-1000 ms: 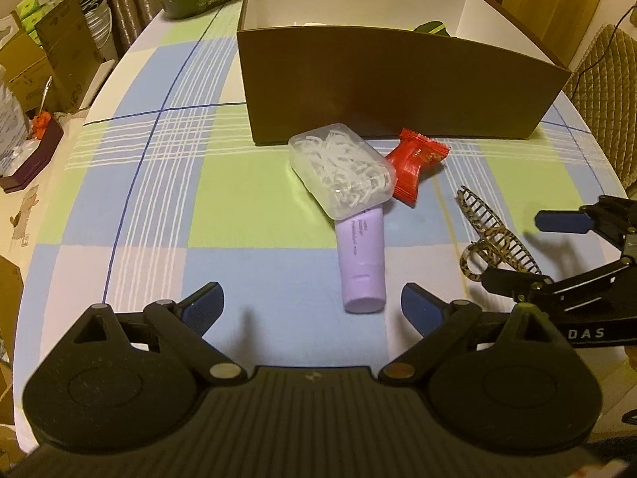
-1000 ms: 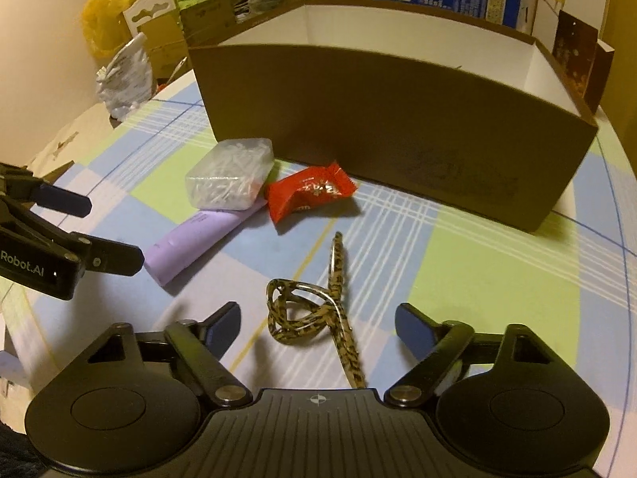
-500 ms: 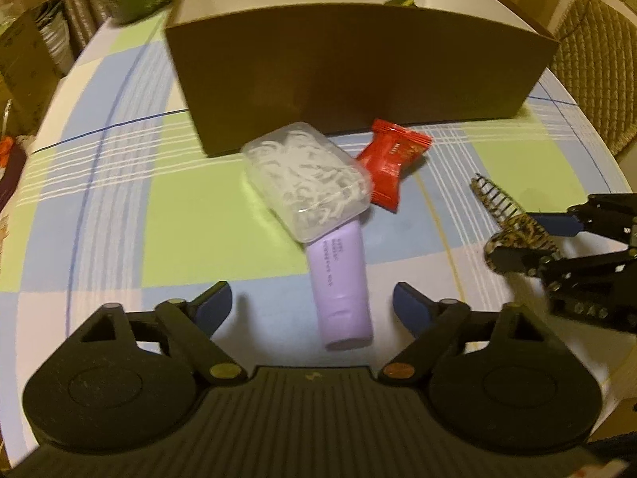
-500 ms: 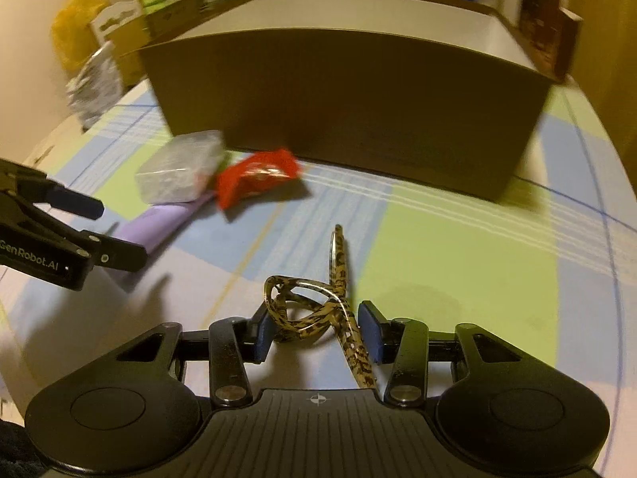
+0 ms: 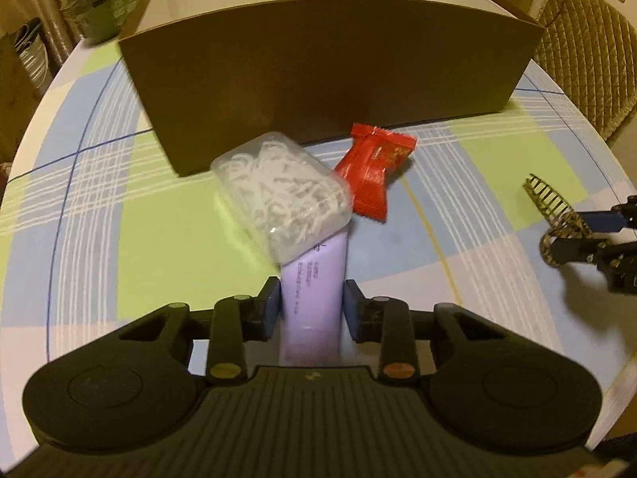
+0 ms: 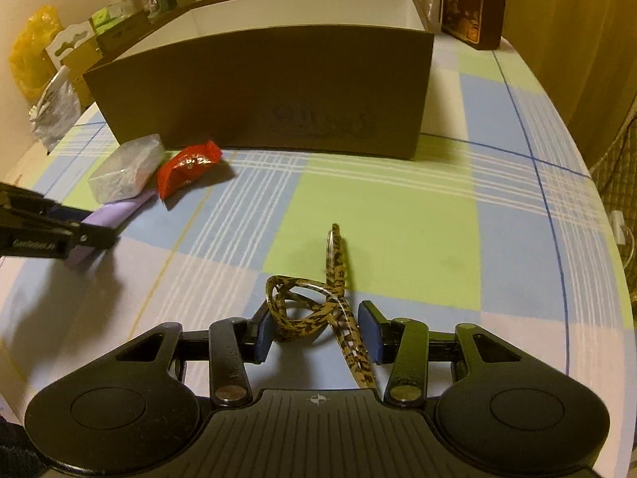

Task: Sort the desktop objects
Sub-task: 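Grasp the purple tube with the left tool while the right tool grasps the leopard hair claw, then lift the purple tube with the left tool while the right tool lifts the hair claw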

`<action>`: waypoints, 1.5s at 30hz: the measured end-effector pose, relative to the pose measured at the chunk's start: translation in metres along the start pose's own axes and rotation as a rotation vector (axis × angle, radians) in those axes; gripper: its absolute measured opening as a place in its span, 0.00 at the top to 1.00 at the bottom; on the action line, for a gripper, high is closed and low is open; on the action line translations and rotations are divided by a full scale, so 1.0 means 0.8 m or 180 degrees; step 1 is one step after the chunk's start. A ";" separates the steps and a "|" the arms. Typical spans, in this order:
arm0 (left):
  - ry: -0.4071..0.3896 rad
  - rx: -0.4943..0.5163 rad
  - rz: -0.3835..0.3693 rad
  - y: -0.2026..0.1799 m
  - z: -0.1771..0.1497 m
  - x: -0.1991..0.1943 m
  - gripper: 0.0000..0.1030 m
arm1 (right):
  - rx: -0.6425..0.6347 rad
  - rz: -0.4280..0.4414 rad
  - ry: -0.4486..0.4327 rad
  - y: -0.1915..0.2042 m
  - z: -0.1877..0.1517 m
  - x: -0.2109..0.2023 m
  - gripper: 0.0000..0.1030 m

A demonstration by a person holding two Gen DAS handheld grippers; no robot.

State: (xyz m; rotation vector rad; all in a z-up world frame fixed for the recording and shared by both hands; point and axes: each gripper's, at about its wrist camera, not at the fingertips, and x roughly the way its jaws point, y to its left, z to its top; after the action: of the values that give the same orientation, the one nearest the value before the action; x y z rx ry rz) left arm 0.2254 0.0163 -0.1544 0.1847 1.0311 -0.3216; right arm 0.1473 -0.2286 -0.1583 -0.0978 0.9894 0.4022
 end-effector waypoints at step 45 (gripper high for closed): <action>0.0081 -0.0624 0.0278 0.006 -0.080 -0.060 0.71 | -0.0419 0.0215 0.0035 0.007 -0.007 -0.003 0.62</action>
State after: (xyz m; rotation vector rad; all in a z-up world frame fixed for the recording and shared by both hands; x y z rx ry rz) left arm 0.1527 0.0485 -0.1449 0.0569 1.0697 -0.1381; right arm 0.1395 -0.2254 -0.1590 -0.1861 0.9786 0.5291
